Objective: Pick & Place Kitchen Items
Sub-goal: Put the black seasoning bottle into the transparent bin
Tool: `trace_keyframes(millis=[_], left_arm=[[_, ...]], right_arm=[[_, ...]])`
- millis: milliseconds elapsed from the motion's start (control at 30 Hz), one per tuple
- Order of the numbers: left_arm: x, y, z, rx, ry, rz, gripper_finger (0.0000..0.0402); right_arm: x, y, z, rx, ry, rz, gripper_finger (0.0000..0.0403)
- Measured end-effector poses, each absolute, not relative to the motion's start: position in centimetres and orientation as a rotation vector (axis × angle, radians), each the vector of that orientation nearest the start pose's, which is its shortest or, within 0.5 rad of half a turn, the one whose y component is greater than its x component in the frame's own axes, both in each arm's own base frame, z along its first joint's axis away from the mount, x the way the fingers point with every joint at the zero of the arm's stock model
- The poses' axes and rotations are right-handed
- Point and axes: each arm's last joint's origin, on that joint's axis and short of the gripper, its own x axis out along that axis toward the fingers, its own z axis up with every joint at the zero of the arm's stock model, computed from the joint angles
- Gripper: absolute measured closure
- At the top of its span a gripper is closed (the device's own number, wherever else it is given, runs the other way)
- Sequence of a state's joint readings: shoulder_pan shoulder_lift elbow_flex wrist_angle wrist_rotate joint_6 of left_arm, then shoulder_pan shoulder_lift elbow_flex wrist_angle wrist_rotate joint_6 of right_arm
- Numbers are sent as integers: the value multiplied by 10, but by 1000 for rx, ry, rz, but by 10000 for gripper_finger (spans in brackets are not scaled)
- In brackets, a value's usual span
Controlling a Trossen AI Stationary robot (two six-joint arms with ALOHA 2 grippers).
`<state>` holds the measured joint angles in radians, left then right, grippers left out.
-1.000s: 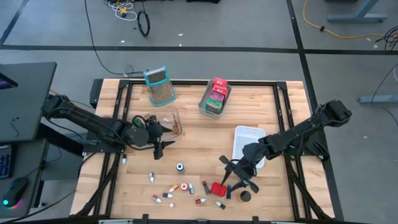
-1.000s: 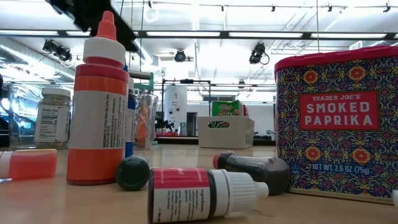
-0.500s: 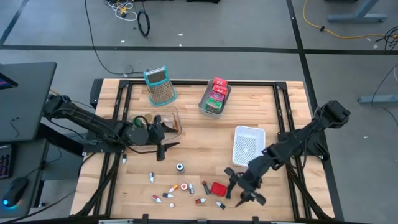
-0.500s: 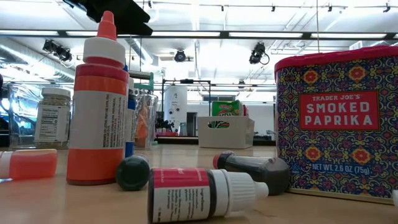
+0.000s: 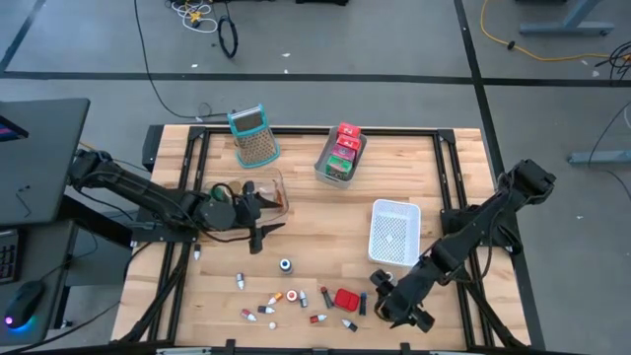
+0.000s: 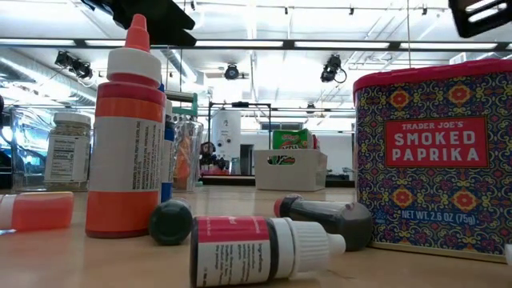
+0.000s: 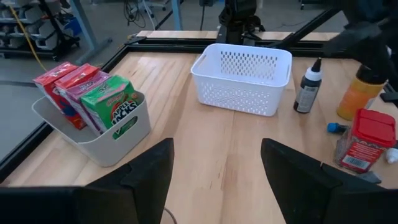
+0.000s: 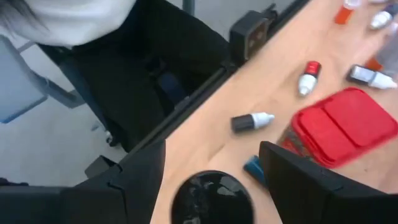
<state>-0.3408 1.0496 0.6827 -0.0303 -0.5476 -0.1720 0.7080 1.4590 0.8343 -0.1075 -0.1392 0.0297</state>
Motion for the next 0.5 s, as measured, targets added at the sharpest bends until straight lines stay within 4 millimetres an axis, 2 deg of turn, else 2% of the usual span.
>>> trace_keyframes(millis=[267,500], left_arm=[[216,-61,265,9,336,234,152],[216,-61,265,35,338,231,152]], right_arm=[[227,202,179,-237,837,804,133],[227,201,175,-261,849,810,148]])
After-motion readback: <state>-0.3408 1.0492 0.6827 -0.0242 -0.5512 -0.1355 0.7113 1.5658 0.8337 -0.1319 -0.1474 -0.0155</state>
